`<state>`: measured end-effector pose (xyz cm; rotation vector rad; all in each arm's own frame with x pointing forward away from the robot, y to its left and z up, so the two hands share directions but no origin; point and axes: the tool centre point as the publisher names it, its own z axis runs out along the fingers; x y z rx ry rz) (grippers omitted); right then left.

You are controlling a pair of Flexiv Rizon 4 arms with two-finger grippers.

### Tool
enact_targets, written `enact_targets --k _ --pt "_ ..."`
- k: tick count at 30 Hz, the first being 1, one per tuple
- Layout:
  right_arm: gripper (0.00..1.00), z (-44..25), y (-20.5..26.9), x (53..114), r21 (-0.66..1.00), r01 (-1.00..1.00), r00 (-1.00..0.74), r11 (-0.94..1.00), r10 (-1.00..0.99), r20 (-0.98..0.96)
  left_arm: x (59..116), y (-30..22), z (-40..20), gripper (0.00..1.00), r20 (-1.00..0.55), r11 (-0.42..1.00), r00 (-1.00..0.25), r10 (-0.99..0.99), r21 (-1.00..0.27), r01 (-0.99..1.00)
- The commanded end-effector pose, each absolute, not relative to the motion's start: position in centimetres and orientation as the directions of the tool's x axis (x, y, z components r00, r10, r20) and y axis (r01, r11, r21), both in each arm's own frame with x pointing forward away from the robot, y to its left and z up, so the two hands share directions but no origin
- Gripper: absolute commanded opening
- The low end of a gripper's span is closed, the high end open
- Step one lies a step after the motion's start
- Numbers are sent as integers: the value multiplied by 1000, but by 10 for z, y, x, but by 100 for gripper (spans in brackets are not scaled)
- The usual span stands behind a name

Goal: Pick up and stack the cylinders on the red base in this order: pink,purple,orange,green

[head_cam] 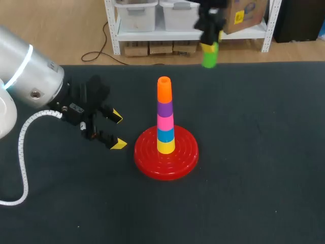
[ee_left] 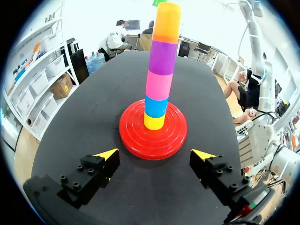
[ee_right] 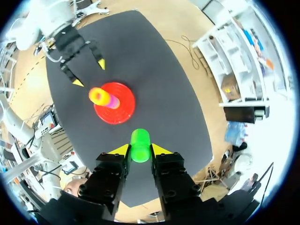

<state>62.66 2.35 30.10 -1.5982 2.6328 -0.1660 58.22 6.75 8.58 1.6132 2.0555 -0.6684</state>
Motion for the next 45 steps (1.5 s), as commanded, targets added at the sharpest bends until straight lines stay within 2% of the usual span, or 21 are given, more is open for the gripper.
enact_targets --k 1,14,45 --pt "0 307 52 632 -124 -890 -449 439 -891 63 583 67 86 100 -607 202 -223 763 -104 974" --pt "0 301 97 626 -124 -925 -371 360 -925 80 583 67 86 100 -607 202 -223 763 -104 974" --pt "0 282 112 612 -101 -943 -327 316 -938 117 583 67 86 100 -607 202 -223 763 -104 974"
